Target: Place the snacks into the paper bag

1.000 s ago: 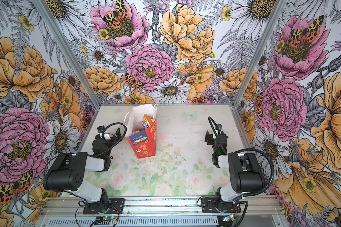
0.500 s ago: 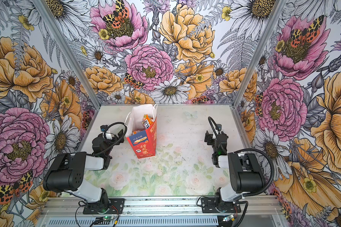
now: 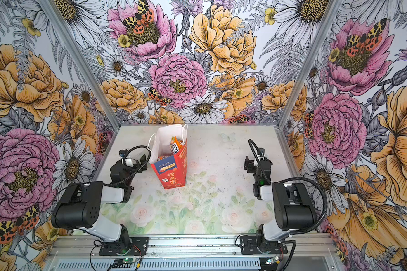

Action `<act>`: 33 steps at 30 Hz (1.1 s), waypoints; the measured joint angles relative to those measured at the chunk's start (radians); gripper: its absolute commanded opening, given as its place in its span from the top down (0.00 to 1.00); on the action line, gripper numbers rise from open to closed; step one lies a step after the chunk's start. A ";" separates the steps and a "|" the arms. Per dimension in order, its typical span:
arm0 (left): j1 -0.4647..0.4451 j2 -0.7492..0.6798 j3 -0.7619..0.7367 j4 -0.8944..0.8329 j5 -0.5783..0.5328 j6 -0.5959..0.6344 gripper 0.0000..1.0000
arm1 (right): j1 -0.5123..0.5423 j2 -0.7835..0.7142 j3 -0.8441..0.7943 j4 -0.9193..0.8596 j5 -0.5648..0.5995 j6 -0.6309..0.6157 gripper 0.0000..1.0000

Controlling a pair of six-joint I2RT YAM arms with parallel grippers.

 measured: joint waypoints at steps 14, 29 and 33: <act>-0.039 0.000 0.000 -0.006 -0.064 0.004 0.01 | 0.000 0.000 0.000 0.000 0.000 0.000 0.00; -0.044 0.000 0.000 -0.019 -0.087 0.004 0.01 | 0.000 0.000 0.000 0.000 0.000 0.000 0.00; -0.044 0.000 0.000 -0.019 -0.089 0.004 0.01 | 0.000 0.000 0.000 0.000 0.000 0.000 0.00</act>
